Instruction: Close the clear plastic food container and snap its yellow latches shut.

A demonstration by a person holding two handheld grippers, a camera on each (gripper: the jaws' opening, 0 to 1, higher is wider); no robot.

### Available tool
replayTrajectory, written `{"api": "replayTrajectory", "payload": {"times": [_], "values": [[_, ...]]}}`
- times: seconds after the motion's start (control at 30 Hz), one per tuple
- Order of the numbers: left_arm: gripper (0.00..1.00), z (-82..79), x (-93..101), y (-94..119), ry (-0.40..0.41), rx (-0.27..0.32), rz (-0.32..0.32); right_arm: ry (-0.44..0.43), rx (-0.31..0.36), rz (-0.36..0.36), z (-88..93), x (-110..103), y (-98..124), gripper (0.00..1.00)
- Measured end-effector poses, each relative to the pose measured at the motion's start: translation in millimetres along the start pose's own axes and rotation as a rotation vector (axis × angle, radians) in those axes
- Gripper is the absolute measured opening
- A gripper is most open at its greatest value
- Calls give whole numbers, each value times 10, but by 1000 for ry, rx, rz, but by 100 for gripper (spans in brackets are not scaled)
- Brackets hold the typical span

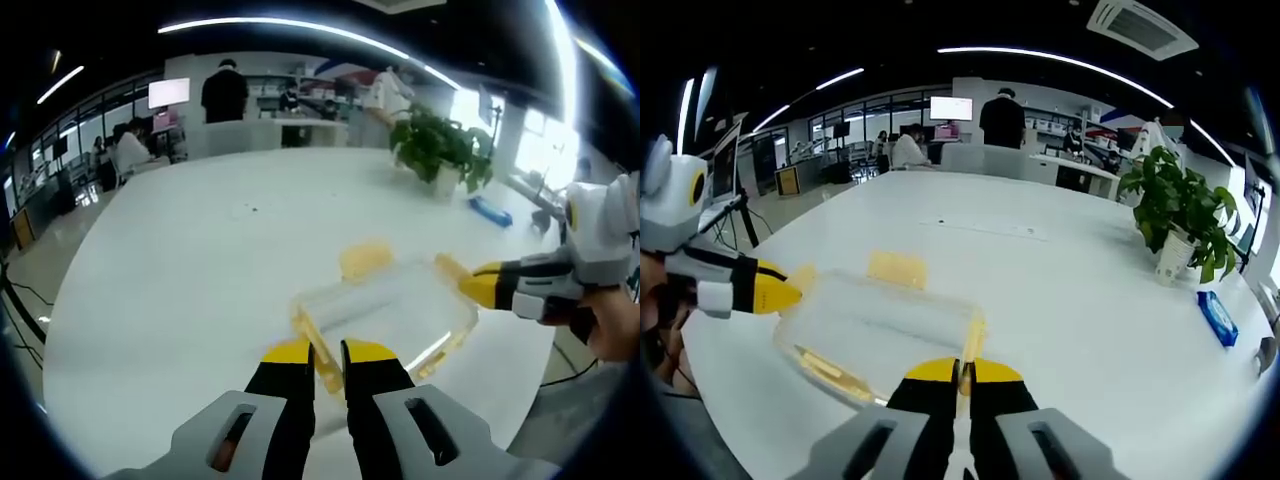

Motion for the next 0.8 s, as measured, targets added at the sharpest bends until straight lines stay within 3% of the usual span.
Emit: {"api": "replayTrajectory", "payload": {"times": [0.63,0.8], "values": [[7,76,6,-46,-21,-6,1,23,-3,5,21,11,-30,0],[7,72,7,-62,-35,-1,-7,-30,27,-2,22,30,-29,0]]}}
Point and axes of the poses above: the point that each gripper's makers call its tool centre point, and the gripper's own axes: y roughly backward along the fingers, x roughly to its right, z roughly out of its underside, the point moved 1 cm from there along y, roughly backward along the fingers, and after that the axes turned 11 degrees about -z, right-handed, at the moved point
